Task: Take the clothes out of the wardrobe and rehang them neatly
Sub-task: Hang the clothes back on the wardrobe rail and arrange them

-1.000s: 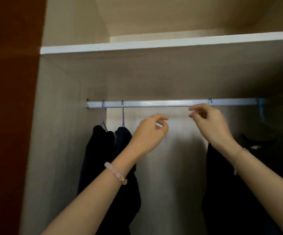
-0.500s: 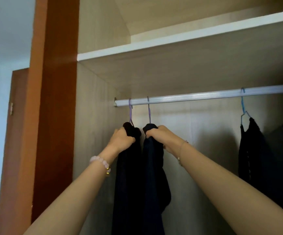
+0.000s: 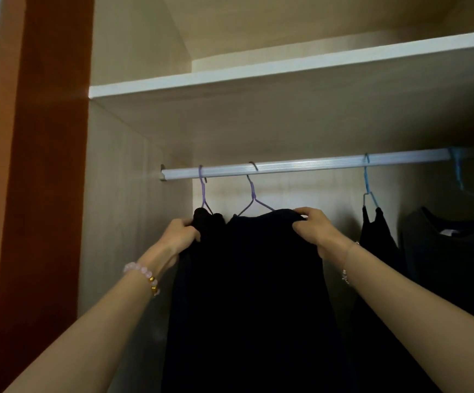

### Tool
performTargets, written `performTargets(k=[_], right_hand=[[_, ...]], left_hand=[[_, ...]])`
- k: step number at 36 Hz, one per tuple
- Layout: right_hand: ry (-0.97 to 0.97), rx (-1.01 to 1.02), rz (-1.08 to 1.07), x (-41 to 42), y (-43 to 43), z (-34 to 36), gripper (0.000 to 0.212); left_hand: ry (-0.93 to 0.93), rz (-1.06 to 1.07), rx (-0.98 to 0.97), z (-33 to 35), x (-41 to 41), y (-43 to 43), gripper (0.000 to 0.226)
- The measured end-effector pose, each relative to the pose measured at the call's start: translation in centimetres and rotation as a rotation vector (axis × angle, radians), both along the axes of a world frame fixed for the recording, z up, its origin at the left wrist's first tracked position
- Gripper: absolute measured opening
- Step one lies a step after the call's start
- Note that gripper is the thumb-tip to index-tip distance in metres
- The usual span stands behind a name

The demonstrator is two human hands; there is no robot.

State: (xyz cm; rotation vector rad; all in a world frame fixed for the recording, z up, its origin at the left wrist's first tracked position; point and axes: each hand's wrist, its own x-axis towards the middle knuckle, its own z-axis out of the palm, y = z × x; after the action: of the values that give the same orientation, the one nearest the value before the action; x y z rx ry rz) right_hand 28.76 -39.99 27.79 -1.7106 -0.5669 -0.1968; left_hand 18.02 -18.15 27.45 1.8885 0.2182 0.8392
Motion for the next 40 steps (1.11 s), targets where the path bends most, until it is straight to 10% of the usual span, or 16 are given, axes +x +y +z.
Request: performTargets(k=[20,40], right_hand=[[-0.042,-0.062,-0.299,-0.5,-6.2,0.6,0.046],[0.083,0.133,-0.116,-0.7,-5.0,1.4,0.017]], left_hand=[[0.103,-0.152,0.143,0.9,1.4,-3.7,0.045],[-0.027,-0.04,0.081,-1.3,0.7,-3.2,0.036]])
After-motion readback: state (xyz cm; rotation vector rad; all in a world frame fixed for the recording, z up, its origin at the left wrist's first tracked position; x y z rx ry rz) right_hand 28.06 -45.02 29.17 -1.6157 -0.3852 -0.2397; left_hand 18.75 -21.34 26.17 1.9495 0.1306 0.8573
